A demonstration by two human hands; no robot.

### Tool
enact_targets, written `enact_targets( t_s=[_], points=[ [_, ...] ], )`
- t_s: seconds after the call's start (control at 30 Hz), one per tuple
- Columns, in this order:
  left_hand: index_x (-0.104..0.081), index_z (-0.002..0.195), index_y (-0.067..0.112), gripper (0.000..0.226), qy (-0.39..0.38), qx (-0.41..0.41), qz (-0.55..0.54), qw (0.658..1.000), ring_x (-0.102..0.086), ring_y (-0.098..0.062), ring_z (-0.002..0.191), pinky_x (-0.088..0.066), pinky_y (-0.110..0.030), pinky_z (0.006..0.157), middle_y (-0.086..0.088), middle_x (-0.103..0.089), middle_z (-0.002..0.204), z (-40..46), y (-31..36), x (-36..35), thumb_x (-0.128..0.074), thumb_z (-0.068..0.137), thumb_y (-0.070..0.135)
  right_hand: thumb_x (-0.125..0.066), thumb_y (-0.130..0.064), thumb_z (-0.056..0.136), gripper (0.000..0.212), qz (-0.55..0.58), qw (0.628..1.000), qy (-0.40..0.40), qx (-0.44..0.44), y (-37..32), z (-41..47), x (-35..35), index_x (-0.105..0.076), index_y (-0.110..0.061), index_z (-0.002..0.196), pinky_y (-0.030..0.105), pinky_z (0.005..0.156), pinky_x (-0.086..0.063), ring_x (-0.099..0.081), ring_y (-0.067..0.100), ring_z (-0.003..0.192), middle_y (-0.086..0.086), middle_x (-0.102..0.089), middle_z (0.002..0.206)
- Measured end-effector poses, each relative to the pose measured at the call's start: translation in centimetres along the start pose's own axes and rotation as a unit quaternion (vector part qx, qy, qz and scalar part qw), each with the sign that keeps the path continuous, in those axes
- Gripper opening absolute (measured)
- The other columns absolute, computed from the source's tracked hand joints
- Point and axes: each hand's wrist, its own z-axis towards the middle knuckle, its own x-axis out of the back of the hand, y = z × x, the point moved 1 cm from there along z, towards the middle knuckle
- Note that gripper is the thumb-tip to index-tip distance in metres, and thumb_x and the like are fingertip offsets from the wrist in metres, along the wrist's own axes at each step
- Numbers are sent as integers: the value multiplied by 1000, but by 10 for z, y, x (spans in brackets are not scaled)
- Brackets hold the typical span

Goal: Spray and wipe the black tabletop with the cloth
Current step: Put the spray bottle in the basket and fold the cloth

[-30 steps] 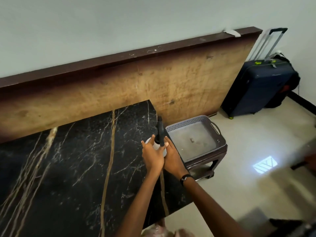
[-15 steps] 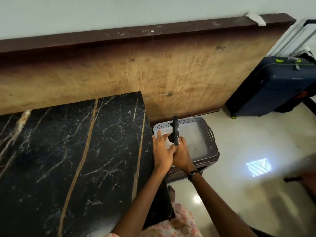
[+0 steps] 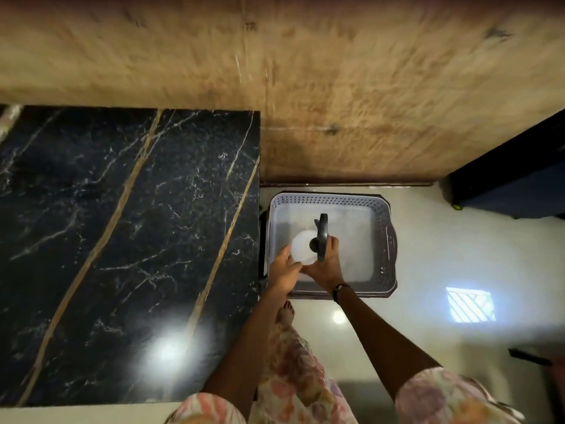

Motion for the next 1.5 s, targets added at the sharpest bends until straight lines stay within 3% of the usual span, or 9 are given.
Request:
enact_targets(
  t_s=[0.13, 0.3, 0.43, 0.7, 0.8, 0.9, 1.0, 1.2, 1.5],
  points=[
    [-37, 142, 17, 61, 15, -8, -30, 999, -46, -24, 131, -39, -46, 110, -9, -53, 139, 19, -5, -6, -61, 87, 7, -92, -10, 52, 99, 43, 999, 3, -10, 14, 20, -17, -34, -2, 132, 46, 94, -51, -46, 29, 113, 20, -39, 125],
    [-36, 143, 19, 61, 27, -23, -31, 999, -49, -25, 129, -40, -45, 109, -9, -55, 137, 34, -8, -9, -59, 88, 7, -85, -32, 50, 97, 43, 999, 12, 13, 29, 39, -29, -28, -27, 128, 53, 91, -51, -47, 36, 116, 18, -40, 128],
    [-31, 145, 13, 60, 9, -25, -17, 1000, -47, -30, 129, -39, -42, 109, -16, -53, 137, 36, -7, -12, -54, 91, 3, -87, -28, 54, 100, 14, 1000, 1, 17, 44, 44, -37, -34, -4, 135, 50, 92, -51, -44, 34, 117, 18, -37, 128],
    [-23, 149, 18, 62, -22, -33, 47, 998, -43, -29, 133, -35, -43, 112, -14, -45, 145, 23, -1, -8, -52, 94, 13, -91, -14, 55, 103, -43, 997, -39, 52, 30, 41, -17, -34, 10, 137, 46, 107, -40, -39, 39, 128, 28, -38, 138],
    [-29, 146, 13, 57, -48, -90, 11, 995, -39, -23, 136, -34, -35, 112, -10, -40, 148, -2, 10, 5, -51, 94, 9, -81, -2, 70, 79, 2, 1000, 9, 10, 9, 20, 16, -39, 4, 137, 39, 102, -44, -50, 35, 121, 24, -39, 138],
    [-36, 141, 7, 49, -47, -161, -36, 985, -49, -17, 126, -42, -14, 98, -3, -49, 137, -37, 19, 34, -49, 94, 1, -64, 2, 85, 41, 7, 988, 146, 57, -25, -12, 53, -52, -4, 124, 45, 76, -58, -65, 22, 90, 15, -52, 125],
    [-46, 131, 10, 37, -20, -219, -72, 973, -60, -12, 109, -48, -22, 97, -1, -60, 123, -65, 28, 72, -47, 95, 2, -58, 2, 88, 28, 14, 970, 216, 114, -75, -36, 74, -55, -8, 114, 40, 73, -56, -61, 14, 82, 7, -58, 116],
    [-56, 116, 19, 23, 59, -249, -138, 957, -66, -14, 94, -52, -20, 77, -5, -69, 110, -99, 24, 160, -46, 96, 10, -55, -8, 94, 24, 47, 967, 94, 233, -188, -63, 19, -54, -20, 115, 16, 80, -47, -62, 11, 92, -2, -64, 105],
    [-59, 113, 14, 23, 192, -266, -166, 930, -67, -2, 79, -54, -19, 73, 0, -71, 99, -134, -53, 377, -45, 96, 6, -54, -7, 92, 25, 10, 955, -98, 280, -333, -106, -186, -56, -23, 112, 21, 77, -51, -62, 2, 86, -9, -64, 99]
  ],
)
